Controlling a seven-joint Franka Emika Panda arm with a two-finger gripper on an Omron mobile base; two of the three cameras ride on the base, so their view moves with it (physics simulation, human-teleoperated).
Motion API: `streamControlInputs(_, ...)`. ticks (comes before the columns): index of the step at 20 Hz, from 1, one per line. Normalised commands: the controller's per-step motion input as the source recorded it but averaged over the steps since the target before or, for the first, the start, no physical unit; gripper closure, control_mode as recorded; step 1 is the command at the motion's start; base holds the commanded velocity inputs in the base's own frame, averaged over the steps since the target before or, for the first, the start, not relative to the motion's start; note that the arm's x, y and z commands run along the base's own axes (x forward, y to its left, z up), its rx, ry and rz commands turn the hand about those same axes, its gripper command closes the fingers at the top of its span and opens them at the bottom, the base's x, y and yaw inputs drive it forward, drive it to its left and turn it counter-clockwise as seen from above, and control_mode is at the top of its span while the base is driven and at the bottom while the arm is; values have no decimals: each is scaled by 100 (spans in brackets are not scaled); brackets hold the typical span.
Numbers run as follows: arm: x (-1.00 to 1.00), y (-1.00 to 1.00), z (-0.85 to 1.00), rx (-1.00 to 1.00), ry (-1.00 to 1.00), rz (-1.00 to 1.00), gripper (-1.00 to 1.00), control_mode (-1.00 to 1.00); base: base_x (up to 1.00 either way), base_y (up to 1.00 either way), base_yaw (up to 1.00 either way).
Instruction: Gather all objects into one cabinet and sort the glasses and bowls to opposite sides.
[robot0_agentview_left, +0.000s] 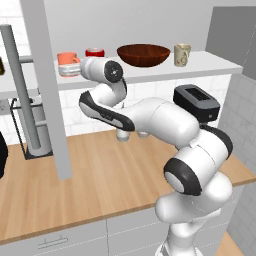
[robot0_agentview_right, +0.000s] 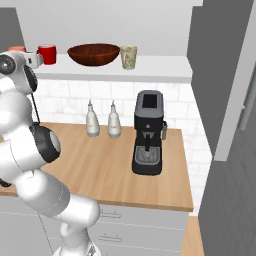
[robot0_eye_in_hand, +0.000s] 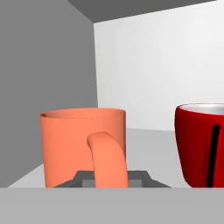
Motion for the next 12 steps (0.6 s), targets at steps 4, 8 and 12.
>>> streamControlInputs(4, 24, 8, 0, 0, 0, 0, 100, -100, 0, 0, 0)
streamControlInputs(8, 18, 5, -8, 0, 0, 0, 100, -100, 0, 0, 0)
streamControlInputs(12, 17, 8, -14, 0, 0, -1, 100, -100, 0, 0, 0)
